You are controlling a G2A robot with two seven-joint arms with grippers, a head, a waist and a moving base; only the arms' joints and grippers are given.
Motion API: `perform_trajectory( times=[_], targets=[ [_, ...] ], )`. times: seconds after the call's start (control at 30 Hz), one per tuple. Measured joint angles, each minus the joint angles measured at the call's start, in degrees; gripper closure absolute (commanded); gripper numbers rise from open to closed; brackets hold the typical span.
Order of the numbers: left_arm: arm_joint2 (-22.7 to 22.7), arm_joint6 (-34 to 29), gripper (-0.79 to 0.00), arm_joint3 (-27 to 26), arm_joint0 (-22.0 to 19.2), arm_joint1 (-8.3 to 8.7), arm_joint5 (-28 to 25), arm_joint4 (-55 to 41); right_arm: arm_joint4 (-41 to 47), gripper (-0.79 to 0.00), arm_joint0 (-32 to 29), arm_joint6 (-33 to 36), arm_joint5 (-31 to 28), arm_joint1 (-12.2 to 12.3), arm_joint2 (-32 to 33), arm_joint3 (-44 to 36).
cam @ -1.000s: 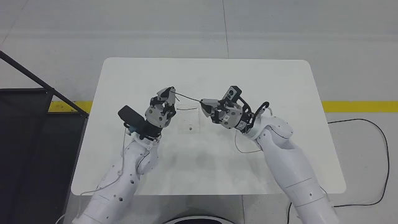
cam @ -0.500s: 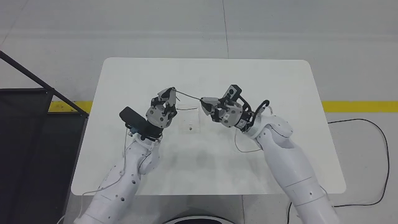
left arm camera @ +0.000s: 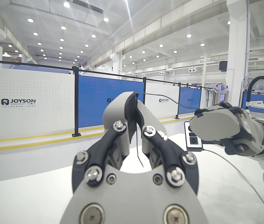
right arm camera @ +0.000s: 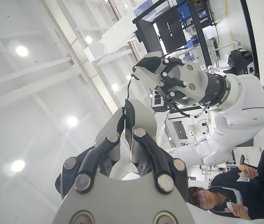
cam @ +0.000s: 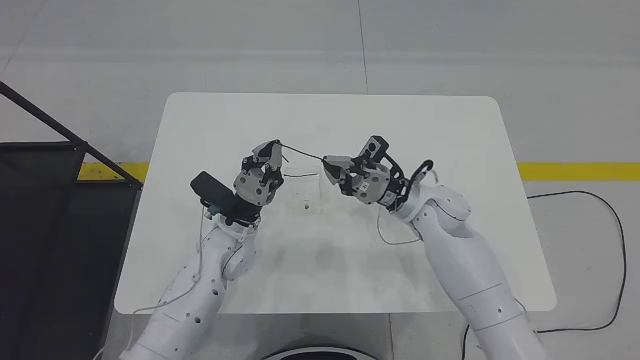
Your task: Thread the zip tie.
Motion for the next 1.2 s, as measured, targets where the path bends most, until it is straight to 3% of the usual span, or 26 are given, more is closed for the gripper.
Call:
perform_trajectory(
  times=[1.2],
  targets=[
    [-0.91, -0.37, 0.0, -0.3, 0.64, -0.75, -0.51, 0.81, 0.05, 0.0, -0.02, -0.3, 0.37, -0.01, 0.1, 0.16]
  ],
)
